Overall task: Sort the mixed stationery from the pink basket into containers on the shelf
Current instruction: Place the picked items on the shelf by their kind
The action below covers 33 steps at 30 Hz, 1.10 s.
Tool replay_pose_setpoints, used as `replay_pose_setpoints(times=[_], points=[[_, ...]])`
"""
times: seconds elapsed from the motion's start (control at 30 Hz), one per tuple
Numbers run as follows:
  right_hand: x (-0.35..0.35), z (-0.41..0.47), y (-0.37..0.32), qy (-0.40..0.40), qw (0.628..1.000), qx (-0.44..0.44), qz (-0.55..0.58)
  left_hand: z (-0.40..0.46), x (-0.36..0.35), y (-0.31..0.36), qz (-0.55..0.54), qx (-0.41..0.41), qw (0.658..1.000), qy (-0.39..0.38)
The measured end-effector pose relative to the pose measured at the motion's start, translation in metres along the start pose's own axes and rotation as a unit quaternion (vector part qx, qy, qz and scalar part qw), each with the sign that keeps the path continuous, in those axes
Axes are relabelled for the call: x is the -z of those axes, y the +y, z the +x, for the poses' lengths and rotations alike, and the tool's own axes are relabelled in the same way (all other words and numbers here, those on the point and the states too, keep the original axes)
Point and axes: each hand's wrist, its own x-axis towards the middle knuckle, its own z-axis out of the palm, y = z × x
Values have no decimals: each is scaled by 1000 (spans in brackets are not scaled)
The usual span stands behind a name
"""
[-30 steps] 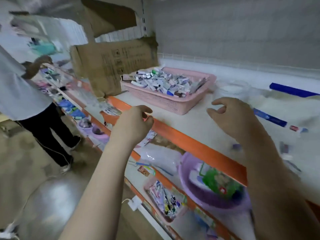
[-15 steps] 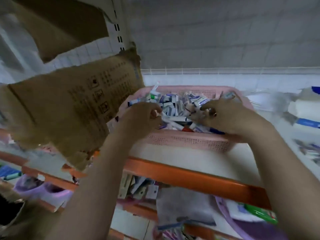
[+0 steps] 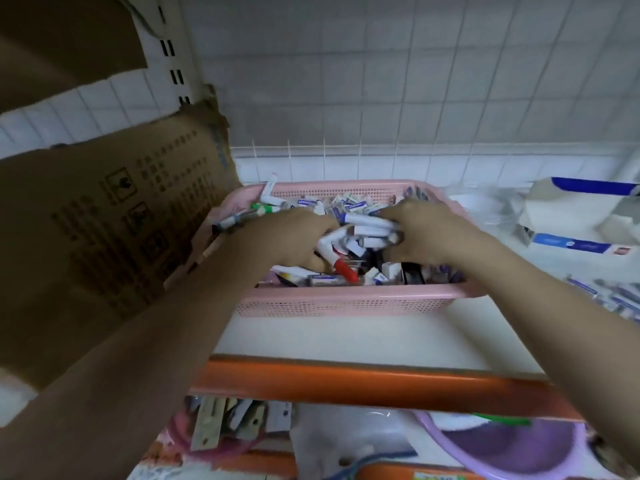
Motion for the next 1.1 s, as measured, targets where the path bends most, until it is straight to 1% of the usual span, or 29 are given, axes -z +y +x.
replay_pose_setpoints(times=[0.03, 0.13, 0.2, 0.27, 0.33, 0.4, 0.47, 0.53, 0.57, 0.63, 0.7, 0.73, 0.8, 0.87, 0.9, 0.97, 1.03, 1.1], points=[[-2, 2, 3, 20, 1000, -8, 4, 1, -2, -2, -10, -2, 1000, -5], [-3, 5, 8, 42, 997, -34, 53, 1, -4, -9, -16, -13, 1000, -14], [0, 8, 11, 54, 989, -46, 129, 0, 2, -14, -38, -20, 999, 16], [7, 10, 11, 67, 973, -55, 215, -1, 11, -19, -59, 10, 996, 65], [18, 13, 8, 74, 949, -65, 298, 0, 19, -26, -97, 59, 988, 100], [27, 20, 5, 58, 935, -89, 340, 3, 25, -31, -137, 122, 979, 90], [27, 30, 3, 15, 944, -120, 305, 7, 26, -31, -160, 179, 970, 49], [20, 41, 2, -41, 966, -133, 219, 10, 23, -27, -178, 218, 959, 26], [17, 46, 0, -52, 972, -132, 189, 11, 22, -25, -158, 235, 959, 31], [12, 53, -3, -53, 981, -136, 132, 15, 19, -22, -63, 262, 961, 62], [5, 61, -5, -71, 987, -135, 47, 21, 14, -21, 5, 256, 964, 73], [1, 65, -5, -101, 987, -122, 36, 25, 12, -23, 23, 236, 970, 60], [-2, 70, 0, -166, 979, -88, 74, 32, 14, -27, 8, 192, 981, -14], [1, 70, 6, -216, 971, -71, 67, 35, 21, -34, -44, 182, 978, -93], [2, 68, 8, -222, 972, -64, 45, 37, 22, -40, -67, 187, 974, -110], [-1, 65, 10, -190, 981, -48, 14, 41, 23, -48, -80, 201, 969, -116], [-5, 64, 9, -162, 986, -38, 10, 43, 22, -51, -68, 203, 969, -121], [-5, 64, 6, -154, 987, -35, 16, 43, 21, -50, -54, 188, 974, -113]])
